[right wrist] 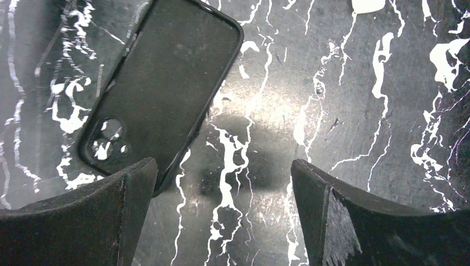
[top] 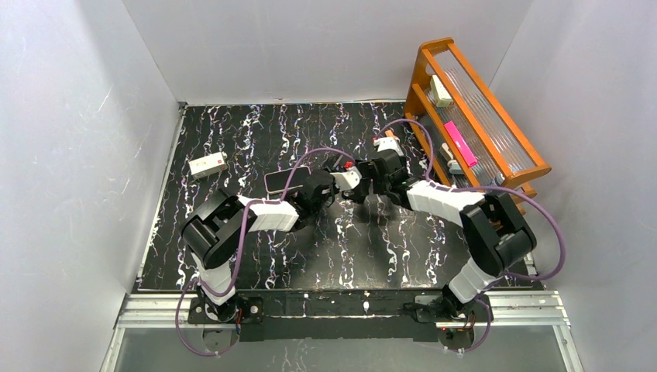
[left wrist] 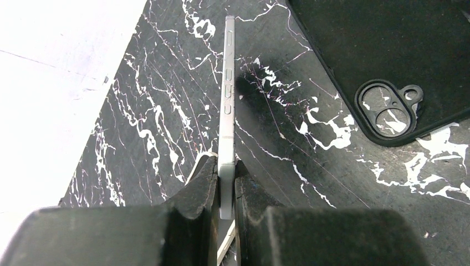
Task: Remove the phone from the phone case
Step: Place the phone at the center of the board.
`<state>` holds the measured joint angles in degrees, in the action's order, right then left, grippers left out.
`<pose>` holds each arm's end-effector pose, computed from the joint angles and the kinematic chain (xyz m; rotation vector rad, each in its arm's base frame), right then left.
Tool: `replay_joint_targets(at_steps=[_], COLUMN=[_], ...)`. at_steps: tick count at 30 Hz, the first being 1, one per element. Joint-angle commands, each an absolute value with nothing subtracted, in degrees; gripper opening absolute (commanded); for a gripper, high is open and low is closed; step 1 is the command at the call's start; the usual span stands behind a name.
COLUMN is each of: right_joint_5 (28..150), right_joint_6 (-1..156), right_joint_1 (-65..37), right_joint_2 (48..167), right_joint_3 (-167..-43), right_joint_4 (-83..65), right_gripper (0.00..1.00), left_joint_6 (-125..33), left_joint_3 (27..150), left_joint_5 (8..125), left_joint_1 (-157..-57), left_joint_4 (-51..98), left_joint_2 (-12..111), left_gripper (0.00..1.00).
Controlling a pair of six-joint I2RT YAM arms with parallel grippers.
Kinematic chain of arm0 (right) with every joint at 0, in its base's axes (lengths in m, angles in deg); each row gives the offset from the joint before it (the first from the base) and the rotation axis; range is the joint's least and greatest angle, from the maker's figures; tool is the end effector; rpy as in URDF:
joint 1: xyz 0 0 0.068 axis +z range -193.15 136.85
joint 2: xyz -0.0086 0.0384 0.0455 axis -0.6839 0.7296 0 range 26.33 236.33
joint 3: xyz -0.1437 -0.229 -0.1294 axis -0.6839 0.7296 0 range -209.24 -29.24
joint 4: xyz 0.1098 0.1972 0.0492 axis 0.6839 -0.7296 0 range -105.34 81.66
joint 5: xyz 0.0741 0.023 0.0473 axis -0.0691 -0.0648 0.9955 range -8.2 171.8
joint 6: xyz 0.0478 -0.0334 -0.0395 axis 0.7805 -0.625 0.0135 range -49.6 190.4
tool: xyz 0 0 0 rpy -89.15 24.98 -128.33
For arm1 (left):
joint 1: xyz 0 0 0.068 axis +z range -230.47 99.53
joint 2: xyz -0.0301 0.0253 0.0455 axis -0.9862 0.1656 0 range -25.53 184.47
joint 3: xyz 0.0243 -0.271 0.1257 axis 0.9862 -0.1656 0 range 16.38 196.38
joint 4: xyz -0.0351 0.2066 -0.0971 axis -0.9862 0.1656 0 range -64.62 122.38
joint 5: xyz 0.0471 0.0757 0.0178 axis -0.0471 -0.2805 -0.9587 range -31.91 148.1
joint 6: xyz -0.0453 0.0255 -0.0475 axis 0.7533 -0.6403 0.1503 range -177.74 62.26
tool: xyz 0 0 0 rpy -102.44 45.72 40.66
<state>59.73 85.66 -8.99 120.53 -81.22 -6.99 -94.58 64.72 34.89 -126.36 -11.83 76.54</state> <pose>0.2895 0.1703 0.2230 -0.1687 2.2161 0.0309 0.2783 -0.2546 0.2271 0.9945 1.5520 0.2657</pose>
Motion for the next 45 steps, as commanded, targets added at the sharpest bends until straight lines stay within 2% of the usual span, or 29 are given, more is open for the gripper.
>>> replay_joint_targets(at_steps=[1, 8, 17, 19, 24, 36, 41, 45], right_joint_5=[63.0, 62.1, 62.1, 62.8, 63.3, 65.3, 66.3, 67.3], right_joint_6=[86.7, 91.9, 95.4, 95.7, 96.1, 97.1, 97.2, 97.5], right_joint_1=[-9.2, -9.7, -10.7, -10.8, -10.9, -11.2, -11.3, -11.3], right_joint_2=[114.3, 108.2, 104.0, 103.6, 102.8, 101.5, 101.0, 100.8], right_joint_3=[-78.8, -73.0, -65.9, -65.3, -64.3, -63.2, -63.3, -63.4], right_joint_4=[-5.5, -2.2, 3.8, 4.2, 4.6, 5.3, 5.2, 5.0], right_gripper=[0.99, 0.99, 0.99, 0.99, 0.99, 0.99, 0.99, 0.99], left_joint_6=[-95.8, -99.2, -100.6, -100.2, -98.5, -91.8, -85.0, -76.0], left_joint_3=[64.0, 61.7, 59.0, 58.8, 58.3, 56.4, 55.0, 56.5], left_joint_5=[32.5, 29.2, 30.7, 29.9, 30.7, 33.7, 31.6, 32.7], left_joint_1=[-127.3, -127.8, -129.6, -129.6, -129.8, -130.0, -129.2, -128.0], left_joint_4=[-16.7, -19.6, -21.3, -21.6, -21.7, -21.6, -19.7, -12.6], left_joint_2=[76.3, 79.1, 79.7, 80.3, 80.0, 76.6, 71.6, 67.2], left_gripper=[0.00, 0.01, 0.12, 0.16, 0.34, 0.60, 0.78, 0.80])
